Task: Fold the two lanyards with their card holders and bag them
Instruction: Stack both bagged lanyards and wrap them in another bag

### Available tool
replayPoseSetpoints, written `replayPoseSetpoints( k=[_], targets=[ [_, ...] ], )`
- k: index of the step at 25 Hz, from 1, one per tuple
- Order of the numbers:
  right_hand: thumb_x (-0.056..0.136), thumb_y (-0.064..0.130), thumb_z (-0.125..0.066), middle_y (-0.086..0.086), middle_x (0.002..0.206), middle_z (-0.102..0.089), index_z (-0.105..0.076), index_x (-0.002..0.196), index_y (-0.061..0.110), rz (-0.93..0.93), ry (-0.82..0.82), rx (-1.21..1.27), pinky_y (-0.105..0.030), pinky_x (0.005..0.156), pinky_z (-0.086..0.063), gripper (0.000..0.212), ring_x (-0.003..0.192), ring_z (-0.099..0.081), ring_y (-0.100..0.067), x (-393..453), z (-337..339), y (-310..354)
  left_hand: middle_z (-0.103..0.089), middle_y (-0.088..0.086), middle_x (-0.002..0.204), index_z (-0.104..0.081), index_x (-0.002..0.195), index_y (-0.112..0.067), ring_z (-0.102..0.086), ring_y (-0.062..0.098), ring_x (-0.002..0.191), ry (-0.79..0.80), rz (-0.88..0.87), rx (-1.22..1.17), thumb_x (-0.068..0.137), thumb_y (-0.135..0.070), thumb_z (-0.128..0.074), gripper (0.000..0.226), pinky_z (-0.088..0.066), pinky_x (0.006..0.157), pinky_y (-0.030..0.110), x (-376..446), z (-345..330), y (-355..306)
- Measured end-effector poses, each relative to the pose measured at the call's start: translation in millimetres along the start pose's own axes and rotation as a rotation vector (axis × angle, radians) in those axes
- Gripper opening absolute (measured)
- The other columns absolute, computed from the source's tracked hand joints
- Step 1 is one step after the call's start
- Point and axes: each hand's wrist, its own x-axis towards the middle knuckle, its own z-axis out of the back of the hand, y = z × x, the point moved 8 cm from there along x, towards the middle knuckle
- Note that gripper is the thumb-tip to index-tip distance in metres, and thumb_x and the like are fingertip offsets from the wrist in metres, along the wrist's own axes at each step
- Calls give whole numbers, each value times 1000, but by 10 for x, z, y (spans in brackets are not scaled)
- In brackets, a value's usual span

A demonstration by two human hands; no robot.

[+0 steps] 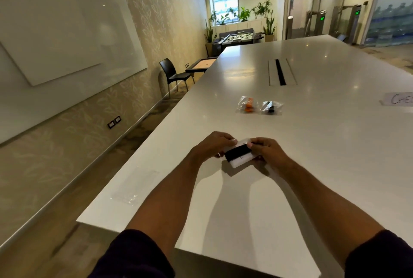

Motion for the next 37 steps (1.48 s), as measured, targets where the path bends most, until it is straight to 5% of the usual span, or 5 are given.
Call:
replayPoseSetpoints(
  k=[5,9,14,25,37],
  targets=[
    [93,12,-73,-24,101,-70,-70,110,-1,45,-59,-168,-40,62,-61,22,82,-68,-30,5,-8,-78,-53,13,130,-57,128,-16,-63,29,108,-126,42,738,79,-42,-79,59,-51,92,35,-132,586,333],
    [93,16,-73,-24,108,-70,-69,111,1,77,-68,-213,-55,76,-62,23,91,-69,-35,-11,-43,-82,-33,12,146,-29,144,-23,-48,37,129,-150,550,1095,68,-41,-87,98,-48,89,53,-537,1178,964],
    [95,17,-72,-23,110,-69,-67,115,1,100,-67,-256,-53,75,-62,27,93,-69,-36,-62,-46,-43,-59,17,92,-65,87,3,-49,22,61,25,764,733,84,6,-64,4,-43,32,23,-702,1241,1483],
    [93,16,-74,-20,104,-67,-67,113,0,35,-73,-169,-34,59,-59,27,81,-66,-25,-108,37,3,-63,12,56,-68,73,0,-55,22,44,10,611,656,84,1,-56,17,-43,47,22,-590,1189,1398],
    [89,1,-74,-22,97,-62,-56,103,2,105,-436,258,-45,55,-60,23,79,-65,-35,-245,880,41,-65,9,57,-69,73,2,-45,17,39,-15,374,-319,84,-13,-61,20,-30,42,21,105,39,683]
  ],
)
